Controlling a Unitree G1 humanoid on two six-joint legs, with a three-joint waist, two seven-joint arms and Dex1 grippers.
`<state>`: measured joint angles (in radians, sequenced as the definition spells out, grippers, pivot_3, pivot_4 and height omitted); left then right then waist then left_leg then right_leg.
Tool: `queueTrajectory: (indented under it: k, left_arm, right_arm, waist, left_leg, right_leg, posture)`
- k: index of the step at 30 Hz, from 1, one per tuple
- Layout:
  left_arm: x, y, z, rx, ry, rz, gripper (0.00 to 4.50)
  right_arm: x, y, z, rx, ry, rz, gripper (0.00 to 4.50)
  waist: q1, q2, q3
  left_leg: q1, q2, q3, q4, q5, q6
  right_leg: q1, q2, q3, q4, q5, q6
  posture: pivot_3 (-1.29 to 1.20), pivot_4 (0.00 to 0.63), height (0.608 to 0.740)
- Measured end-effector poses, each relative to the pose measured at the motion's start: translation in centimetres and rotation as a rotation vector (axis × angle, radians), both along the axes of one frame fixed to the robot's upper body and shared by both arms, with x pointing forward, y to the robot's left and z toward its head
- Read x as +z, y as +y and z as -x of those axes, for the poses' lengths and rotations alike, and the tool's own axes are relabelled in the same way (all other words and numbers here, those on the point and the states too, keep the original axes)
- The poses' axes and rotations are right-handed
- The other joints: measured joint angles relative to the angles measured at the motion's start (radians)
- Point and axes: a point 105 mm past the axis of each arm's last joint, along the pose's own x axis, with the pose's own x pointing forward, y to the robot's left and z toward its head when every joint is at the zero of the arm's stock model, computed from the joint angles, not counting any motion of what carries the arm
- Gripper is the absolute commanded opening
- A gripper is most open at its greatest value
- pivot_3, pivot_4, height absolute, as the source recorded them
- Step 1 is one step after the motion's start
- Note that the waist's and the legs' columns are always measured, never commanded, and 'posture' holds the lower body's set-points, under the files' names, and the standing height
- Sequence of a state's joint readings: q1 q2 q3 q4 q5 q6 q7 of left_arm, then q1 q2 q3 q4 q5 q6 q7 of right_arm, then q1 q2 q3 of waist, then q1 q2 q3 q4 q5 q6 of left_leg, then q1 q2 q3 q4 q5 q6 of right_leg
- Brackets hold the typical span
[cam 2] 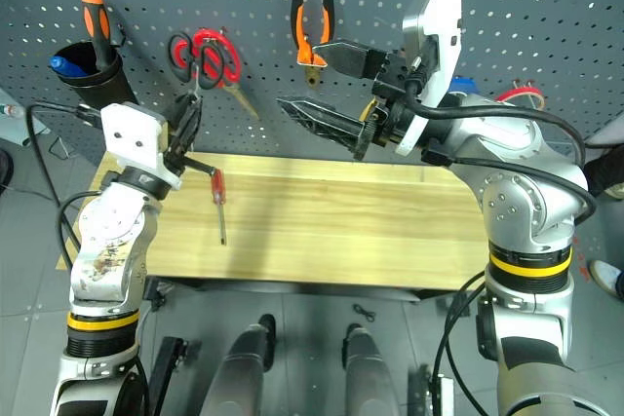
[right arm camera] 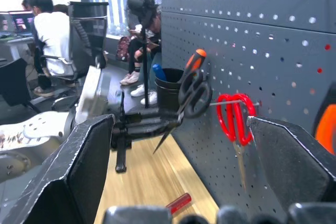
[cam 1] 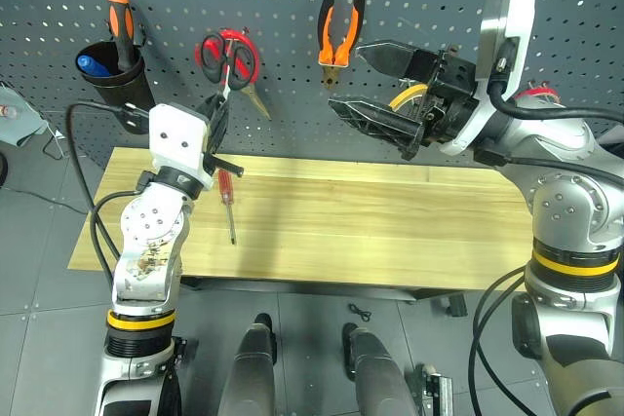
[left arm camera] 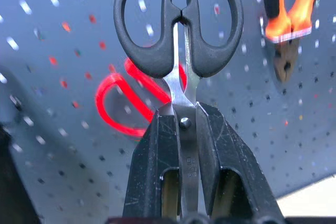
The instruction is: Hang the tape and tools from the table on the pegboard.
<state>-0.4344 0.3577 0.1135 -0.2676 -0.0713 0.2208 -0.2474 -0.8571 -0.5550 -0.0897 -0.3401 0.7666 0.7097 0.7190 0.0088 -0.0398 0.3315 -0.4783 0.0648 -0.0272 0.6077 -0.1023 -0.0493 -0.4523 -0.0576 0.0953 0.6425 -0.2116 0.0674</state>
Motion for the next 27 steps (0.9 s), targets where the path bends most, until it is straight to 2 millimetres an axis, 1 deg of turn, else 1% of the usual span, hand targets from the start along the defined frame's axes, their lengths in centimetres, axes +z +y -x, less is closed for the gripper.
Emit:
queueTrajectory:
  k: [3,9,11,12,15,18,19,21,23,25,26,27]
  left_arm:
    - [-0.6,0.1,-0.9,0.007,0.032,0.007,0.02]
    - [-1.5,-0.4,-2.1,0.018,0.088,0.007,0.02]
    - [-1.7,-0.3,-2.4,0.031,0.101,0.009,1.04]
    - [-1.7,-0.3,-2.4,0.032,0.101,0.008,1.31]
    - [-1.8,-0.3,-2.4,0.029,0.107,0.010,2.72]
    - [-2.7,0.0,-2.4,0.036,0.134,0.003,4.15]
    - [-3.3,0.3,-2.4,0.044,0.155,0.000,4.42]
    - [-5.0,0.8,-2.6,0.064,0.225,0.001,4.42]
    - [-8.0,2.2,-3.0,0.124,0.371,0.020,4.42]
    - [-11.6,4.3,-3.4,0.215,0.546,0.061,4.42]
    - [-13.0,5.1,-3.5,0.250,0.620,0.080,4.42]
    - [-14.0,5.5,-3.8,0.271,0.684,0.100,4.42]
  right_arm:
    - [0.0,0.0,0.0,-0.001,0.000,0.001,4.50]
    - [0.0,-0.1,0.0,-0.011,-0.003,0.008,4.50]
    - [0.0,-0.2,0.0,-0.015,-0.005,0.013,4.50]
    - [-0.1,-0.2,0.0,-0.017,-0.004,0.016,4.50]
    - [-0.3,-0.2,0.0,-0.018,0.001,0.020,4.50]
    - [-0.9,-0.4,-0.1,-0.031,0.011,0.035,4.50]
    - [-1.4,-0.5,-0.2,-0.038,0.021,0.044,4.50]
    - [-2.7,-0.7,-0.2,-0.045,0.052,0.074,4.50]
    - [-4.8,-0.4,0.2,-0.020,0.101,0.118,4.50]
    - [-6.6,0.2,0.4,0.010,0.155,0.164,4.50]
    - [-7.1,0.6,0.5,0.018,0.165,0.182,4.50]
    - [-7.2,0.8,0.5,0.020,0.165,0.190,4.50]
  waist:
    - [0.000,0.000,0.000]
    - [0.000,0.000,0.000]
    - [-0.002,0.000,0.000]
    - [-0.003,0.000,0.000]
    - [-0.005,0.000,0.000]
    - [-0.007,0.000,0.000]
    - [-0.008,0.000,0.000]
    - [-0.009,0.000,0.000]
    - [-0.012,0.000,0.000]
    - [-0.018,0.000,0.000]
    - [-0.023,0.000,0.000]
    - [-0.023,0.000,0.000]
  left_leg:
    - [0.000,0.000,0.000,0.000,0.000,0.000]
    - [0.000,0.000,0.000,0.000,0.000,0.000]
    - [0.000,0.000,0.000,0.000,0.000,0.000]
    - [0.000,0.000,0.000,0.000,0.000,0.000]
    - [0.000,0.000,0.000,0.000,0.000,0.000]
    - [0.000,0.000,0.000,0.000,0.000,0.000]
    - [0.000,0.000,0.000,0.000,0.000,0.000]
    - [0.000,0.000,0.000,0.000,0.000,0.000]
    - [0.000,0.000,0.000,0.001,0.000,0.000]
    - [0.000,0.000,0.000,0.002,0.000,0.000]
    - [0.000,0.000,0.000,0.002,0.001,0.000]
    - [0.000,0.000,0.000,0.002,0.001,0.002]
  right_leg:
    - [0.000,0.000,0.000,0.000,0.000,0.000]
    - [0.000,0.000,0.000,0.000,0.000,0.000]
    - [0.000,0.000,0.000,0.000,0.000,0.000]
    - [0.000,0.000,0.000,0.000,0.000,0.000]
    - [0.000,0.000,0.000,0.000,0.000,0.000]
    - [0.000,0.000,0.000,0.001,0.000,0.000]
    - [0.000,0.000,0.000,0.001,0.000,0.000]
    - [0.000,0.000,0.000,0.001,0.000,0.000]
    - [0.000,0.000,0.000,0.001,0.000,0.000]
    - [0.000,0.000,0.000,0.003,0.000,0.000]
    - [-0.001,0.000,0.000,0.003,0.000,0.001]
    - [-0.001,0.000,0.000,0.004,-0.001,0.002]
  posture:
    - [0.06,0.258,0.740]
    - [0.05,0.258,0.740]
    - [0.05,0.258,0.740]
    - [0.05,0.258,0.740]
    - [0.05,0.265,0.740]
    - [0.04,0.272,0.740]
    - [0.04,0.272,0.740]
    - [0.04,0.278,0.740]
    - [0.03,0.284,0.740]
    - [0.03,0.295,0.740]
    - [0.03,0.299,0.740]
    - [0.03,0.302,0.740]
